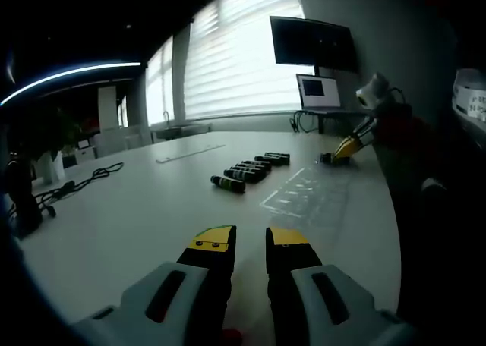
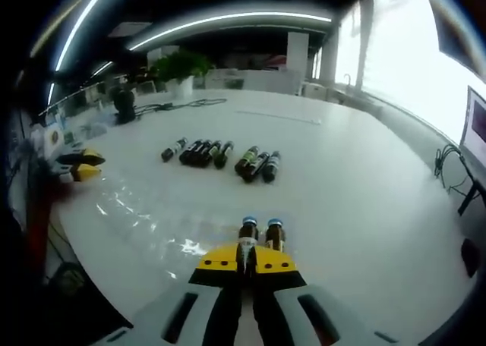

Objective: Grip medicine bottles put into box

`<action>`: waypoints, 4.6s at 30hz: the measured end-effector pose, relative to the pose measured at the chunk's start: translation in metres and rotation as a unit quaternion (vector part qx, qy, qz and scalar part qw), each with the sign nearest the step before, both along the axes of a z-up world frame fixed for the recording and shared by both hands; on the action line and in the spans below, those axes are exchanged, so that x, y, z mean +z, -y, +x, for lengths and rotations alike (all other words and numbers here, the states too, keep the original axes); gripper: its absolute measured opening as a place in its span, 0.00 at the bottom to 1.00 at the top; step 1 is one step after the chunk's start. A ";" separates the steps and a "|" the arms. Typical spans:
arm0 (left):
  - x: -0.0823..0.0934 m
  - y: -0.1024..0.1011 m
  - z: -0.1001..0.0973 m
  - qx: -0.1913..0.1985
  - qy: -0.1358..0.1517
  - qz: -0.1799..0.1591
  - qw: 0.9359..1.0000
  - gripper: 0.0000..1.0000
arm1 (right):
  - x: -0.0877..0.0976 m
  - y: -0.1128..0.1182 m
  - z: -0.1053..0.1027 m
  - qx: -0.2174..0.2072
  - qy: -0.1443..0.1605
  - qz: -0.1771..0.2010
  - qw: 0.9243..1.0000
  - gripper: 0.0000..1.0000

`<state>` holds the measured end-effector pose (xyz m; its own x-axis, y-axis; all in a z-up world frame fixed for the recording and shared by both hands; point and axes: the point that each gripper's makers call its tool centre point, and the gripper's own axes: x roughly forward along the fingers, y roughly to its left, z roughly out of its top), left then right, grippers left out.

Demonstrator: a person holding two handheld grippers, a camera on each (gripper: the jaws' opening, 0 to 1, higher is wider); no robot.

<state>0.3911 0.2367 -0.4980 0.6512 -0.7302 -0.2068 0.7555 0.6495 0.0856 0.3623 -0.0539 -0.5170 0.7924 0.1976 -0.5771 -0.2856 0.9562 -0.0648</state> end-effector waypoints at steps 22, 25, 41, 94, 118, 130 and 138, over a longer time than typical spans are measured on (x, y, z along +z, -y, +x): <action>0.000 0.000 0.000 0.000 0.001 -0.002 1.000 0.10 | 0.025 0.000 0.014 0.000 0.054 0.015 0.998 0.04; 0.000 0.000 0.000 0.000 0.001 -0.001 1.000 0.10 | 0.025 0.000 0.014 0.000 0.057 0.017 0.998 0.04; 0.000 0.002 0.001 -0.001 0.000 -0.001 1.000 0.10 | 0.031 0.003 0.029 -0.009 0.086 0.020 0.996 0.04; 0.001 0.001 0.000 -0.002 0.001 -0.003 1.000 0.10 | 0.029 0.007 0.128 -0.016 0.069 -0.014 0.997 0.08; 0.001 0.001 0.001 -0.002 0.000 -0.005 1.000 0.10 | 0.005 0.009 0.159 -0.023 0.025 -0.003 0.999 0.10; 0.001 0.001 0.000 -0.003 0.000 -0.006 1.000 0.10 | -0.001 0.006 0.161 -0.023 0.011 -0.011 1.000 0.09; 0.001 0.001 0.000 -0.003 0.000 -0.005 1.000 0.10 | -0.003 0.008 0.163 -0.026 0.008 -0.014 1.000 0.09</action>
